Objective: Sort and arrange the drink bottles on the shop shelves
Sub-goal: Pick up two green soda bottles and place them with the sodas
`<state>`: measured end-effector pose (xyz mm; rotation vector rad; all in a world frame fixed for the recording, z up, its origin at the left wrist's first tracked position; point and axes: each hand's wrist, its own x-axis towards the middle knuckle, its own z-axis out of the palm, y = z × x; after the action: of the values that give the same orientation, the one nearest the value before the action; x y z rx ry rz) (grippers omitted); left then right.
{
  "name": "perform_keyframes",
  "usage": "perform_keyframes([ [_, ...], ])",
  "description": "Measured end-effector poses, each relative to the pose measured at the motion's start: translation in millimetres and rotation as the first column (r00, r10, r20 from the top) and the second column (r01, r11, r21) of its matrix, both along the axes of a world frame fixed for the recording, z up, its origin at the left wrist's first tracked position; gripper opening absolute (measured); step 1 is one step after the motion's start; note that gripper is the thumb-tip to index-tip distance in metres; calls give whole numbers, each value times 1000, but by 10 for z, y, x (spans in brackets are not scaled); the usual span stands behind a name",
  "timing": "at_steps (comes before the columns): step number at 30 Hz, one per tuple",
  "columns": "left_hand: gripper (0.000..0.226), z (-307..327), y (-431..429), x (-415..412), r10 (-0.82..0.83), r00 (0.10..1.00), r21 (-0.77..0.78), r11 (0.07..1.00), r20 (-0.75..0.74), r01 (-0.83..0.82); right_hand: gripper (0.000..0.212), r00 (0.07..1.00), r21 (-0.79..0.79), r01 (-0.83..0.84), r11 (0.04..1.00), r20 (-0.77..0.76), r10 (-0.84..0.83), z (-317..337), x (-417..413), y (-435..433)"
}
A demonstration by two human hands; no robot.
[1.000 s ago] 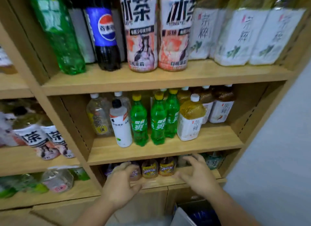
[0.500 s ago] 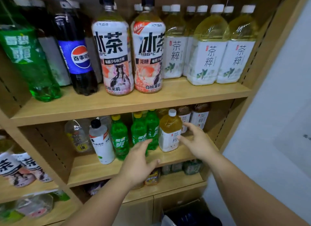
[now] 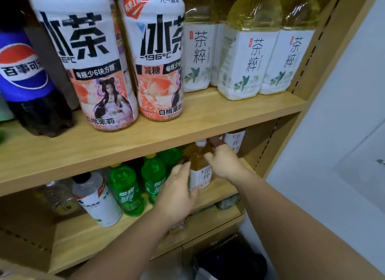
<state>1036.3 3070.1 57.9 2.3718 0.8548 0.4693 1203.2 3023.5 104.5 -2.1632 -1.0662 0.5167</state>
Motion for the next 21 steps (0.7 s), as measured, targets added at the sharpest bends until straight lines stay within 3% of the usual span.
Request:
perform_keyframes([
  [6, 64, -69, -44, -123, 2, 994, 50, 999, 113, -7, 43, 998, 100, -35, 994, 56, 29, -89, 50, 20],
  [12, 31, -141, -113, -589, 192, 936, 282, 919, 295, -277, 55, 991, 171, -62, 983, 125, 41, -157, 38, 34],
  [16, 27, -135, -124, -844, 404, 836, 249, 824, 371, -509, 50, 988, 214, -49, 976, 154, 15, -216, -40, 33],
  [19, 34, -62, -76, -953, 521, 763, 197, 761, 384, -618, 53, 930, 114, 14, 993, 363, -55, -165, -192, 20],
  [21, 41, 29, -42, -975, 582, 712, 165, 717, 393, -677, 51, 876, 206, -6, 979, 473, -94, -77, -366, -18],
])
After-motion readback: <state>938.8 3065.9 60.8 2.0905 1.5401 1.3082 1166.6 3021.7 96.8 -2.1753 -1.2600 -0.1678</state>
